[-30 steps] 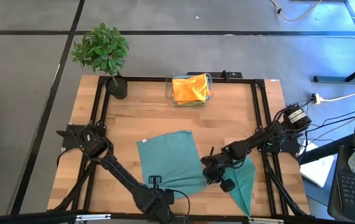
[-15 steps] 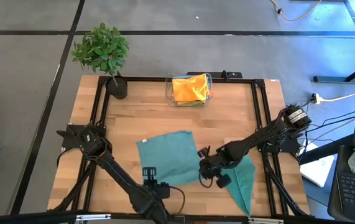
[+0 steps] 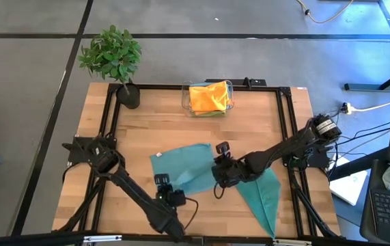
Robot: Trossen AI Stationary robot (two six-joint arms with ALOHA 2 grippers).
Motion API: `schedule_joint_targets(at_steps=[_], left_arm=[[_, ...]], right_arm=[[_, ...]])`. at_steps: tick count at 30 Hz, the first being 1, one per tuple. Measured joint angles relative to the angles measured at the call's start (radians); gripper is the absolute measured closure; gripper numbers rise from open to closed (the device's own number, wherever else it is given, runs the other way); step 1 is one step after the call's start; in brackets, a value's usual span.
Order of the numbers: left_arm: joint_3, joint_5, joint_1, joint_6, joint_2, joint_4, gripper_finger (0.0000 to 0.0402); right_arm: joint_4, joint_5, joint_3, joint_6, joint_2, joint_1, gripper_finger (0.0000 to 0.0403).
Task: Fold microfiber towels
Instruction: Fold the top blue microfiber towel
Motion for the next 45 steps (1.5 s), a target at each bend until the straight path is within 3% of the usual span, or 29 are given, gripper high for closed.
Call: schedule_joint_targets(at_steps=[7,17,28,35,45], left_arm=[[-0.157,-0.010,0.043,-0.076,0.000,-0.001,0.0401],[-0.217,-0.030,0.087,-0.086,0.000,0.000,0.0401],[-0.362,-0.035,0.088,-0.293,0.000,0.000,0.0401],[-0.437,-0.048,0.108,-0.312,-0.006,-0.012,0.0401],[-0.439,-0.040,0.155,-0.255,-0.166,0.003,0.0401]], right_arm=[[0.060,-0.012,-0.047,-0.009,0.000,-0.055,0.0357],[0.249,-0.032,-0.164,-0.081,0.000,-0.155,0.0357],[0.354,-0.007,-0.215,-0.107,0.000,-0.210,0.0357],[0.399,-0.089,-0.217,-0.129,0.000,-0.264,0.0357],[0.398,-0.092,-0.217,-0.136,0.000,-0.290,0.0357]])
